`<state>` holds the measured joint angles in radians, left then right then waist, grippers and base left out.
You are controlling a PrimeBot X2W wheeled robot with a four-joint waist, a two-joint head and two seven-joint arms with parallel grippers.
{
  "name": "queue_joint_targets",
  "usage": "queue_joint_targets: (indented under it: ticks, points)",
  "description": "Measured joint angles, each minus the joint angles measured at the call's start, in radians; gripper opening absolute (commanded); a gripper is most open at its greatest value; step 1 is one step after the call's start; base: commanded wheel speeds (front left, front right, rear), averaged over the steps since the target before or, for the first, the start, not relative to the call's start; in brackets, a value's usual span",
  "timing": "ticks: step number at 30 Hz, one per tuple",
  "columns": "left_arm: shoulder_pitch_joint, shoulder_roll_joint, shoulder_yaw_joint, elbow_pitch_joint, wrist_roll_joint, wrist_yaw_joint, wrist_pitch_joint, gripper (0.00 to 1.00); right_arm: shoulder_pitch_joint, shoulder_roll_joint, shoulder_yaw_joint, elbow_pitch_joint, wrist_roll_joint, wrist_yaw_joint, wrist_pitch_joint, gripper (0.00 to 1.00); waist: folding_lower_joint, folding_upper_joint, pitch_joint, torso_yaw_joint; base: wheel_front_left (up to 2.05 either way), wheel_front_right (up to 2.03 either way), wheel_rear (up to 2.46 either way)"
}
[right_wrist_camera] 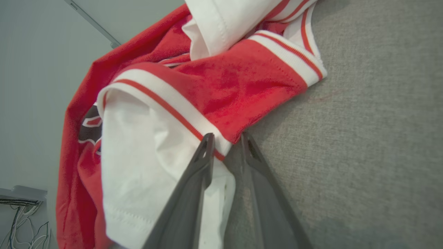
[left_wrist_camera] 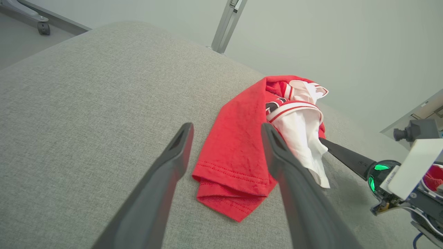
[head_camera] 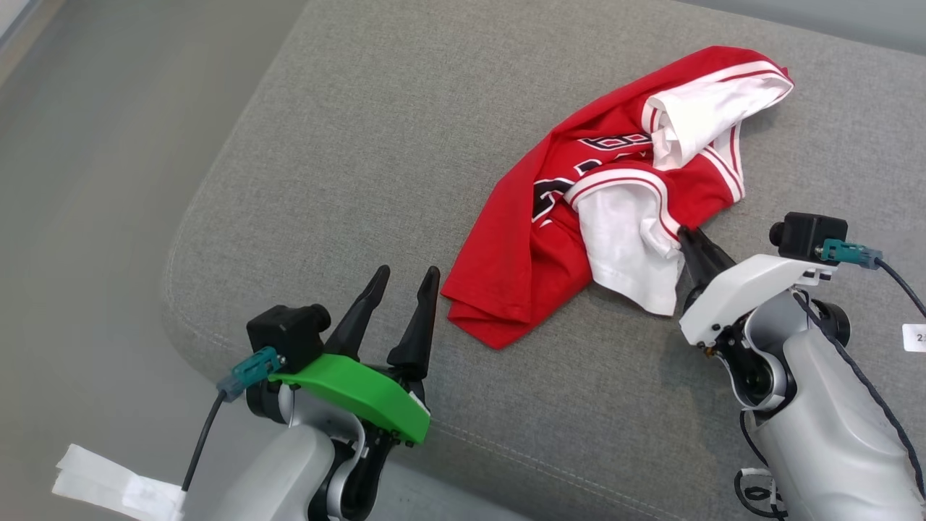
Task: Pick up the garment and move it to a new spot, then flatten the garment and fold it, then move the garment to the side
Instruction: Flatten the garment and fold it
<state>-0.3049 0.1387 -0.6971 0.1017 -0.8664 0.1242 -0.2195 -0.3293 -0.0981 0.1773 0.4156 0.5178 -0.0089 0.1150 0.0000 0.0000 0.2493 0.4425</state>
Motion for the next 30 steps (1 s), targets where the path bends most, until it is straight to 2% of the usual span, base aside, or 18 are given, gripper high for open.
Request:
queue_joint_targets:
  ticks: [6,13,19,25,30]
  points:
    - [0.025,-0.001,0.014,0.010,0.000,0.000,0.000,1.00,-0.012,0.000,-0.017,-0.044,0.038,0.021,-0.009,0.00,0.0000,0.0000,-0.028,-0.002,0.00,0.00,0.00]
    - [0.052,-0.015,0.015,0.015,0.000,0.000,0.000,1.00,-0.065,0.001,-0.059,-0.149,0.094,0.044,-0.014,0.00,0.0000,0.0000,-0.071,-0.019,0.00,0.00,0.00]
    - [0.087,-0.018,0.015,0.015,0.000,0.000,0.000,1.00,-0.091,-0.002,-0.140,-0.225,0.172,0.041,-0.002,0.00,0.0000,0.0000,-0.101,-0.039,0.00,0.00,0.00]
    - [0.113,-0.025,0.006,0.011,0.000,0.000,0.009,1.00,-0.126,-0.052,-0.198,-0.298,0.211,0.015,0.066,0.00,0.0000,0.0000,-0.129,-0.071,0.00,0.00,0.00]
    - [0.118,-0.039,-0.027,0.003,0.000,0.000,0.017,1.00,-0.165,-0.073,-0.191,-0.354,0.240,0.007,0.161,0.00,0.0000,0.0000,-0.155,-0.086,0.00,0.00,0.00]
